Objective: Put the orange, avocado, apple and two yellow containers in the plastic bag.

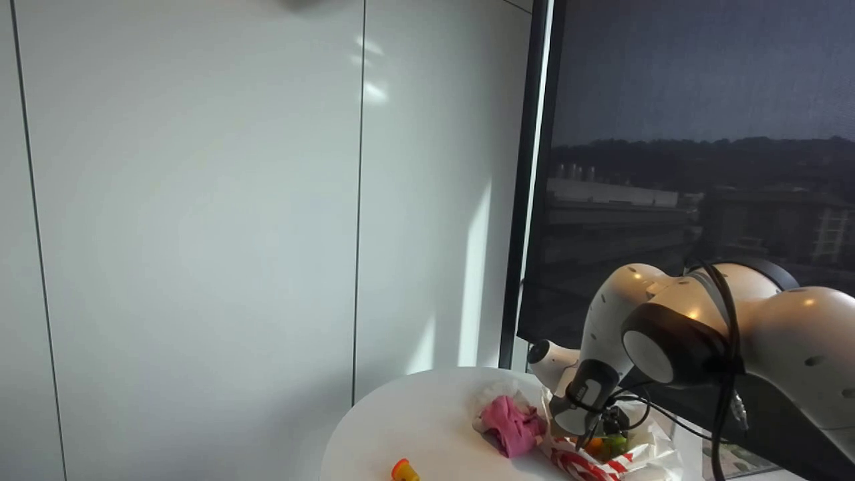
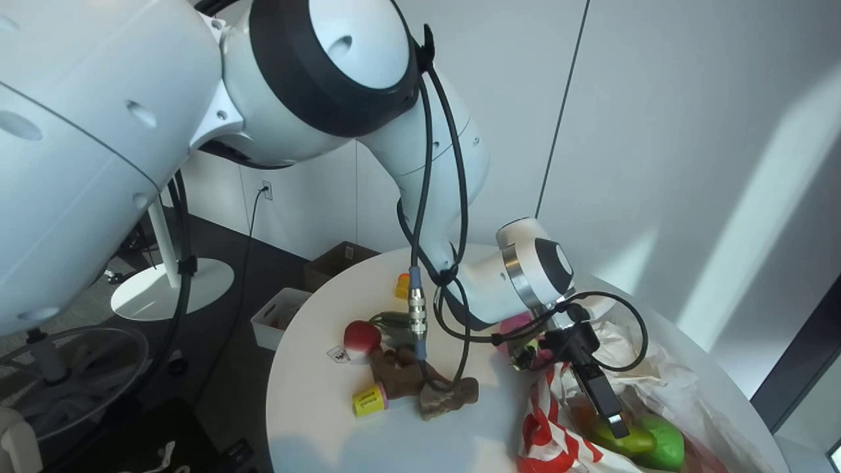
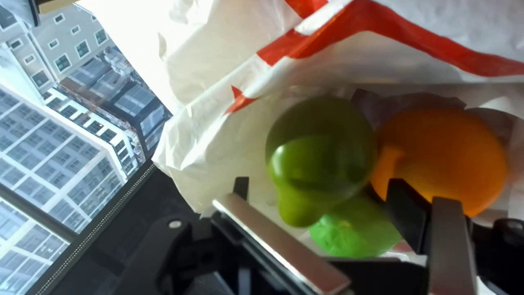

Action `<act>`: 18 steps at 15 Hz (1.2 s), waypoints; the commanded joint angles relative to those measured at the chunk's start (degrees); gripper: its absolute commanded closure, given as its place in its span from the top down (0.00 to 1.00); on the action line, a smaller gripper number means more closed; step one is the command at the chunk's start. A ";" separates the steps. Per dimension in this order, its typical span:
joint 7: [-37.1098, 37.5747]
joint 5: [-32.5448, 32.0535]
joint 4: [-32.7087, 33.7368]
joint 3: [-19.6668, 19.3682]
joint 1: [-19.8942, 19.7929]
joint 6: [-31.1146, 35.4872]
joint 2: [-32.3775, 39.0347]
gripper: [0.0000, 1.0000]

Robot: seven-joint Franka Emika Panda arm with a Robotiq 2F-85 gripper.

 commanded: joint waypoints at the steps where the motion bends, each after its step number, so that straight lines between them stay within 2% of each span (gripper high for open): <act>1: 7.22 -6.07 0.29 -1.93 2.27 -1.81 -1.84 1.00; 4: 10.03 -10.21 -1.86 -0.38 3.04 -5.68 -6.96 1.00; 10: -2.69 -8.84 -12.27 14.70 -1.99 -7.92 -25.70 1.00; 14: -13.03 -4.28 -19.62 23.51 -5.58 -14.23 -35.76 1.00; 18: -23.83 2.78 -25.87 28.70 -9.10 -18.08 -40.70 1.00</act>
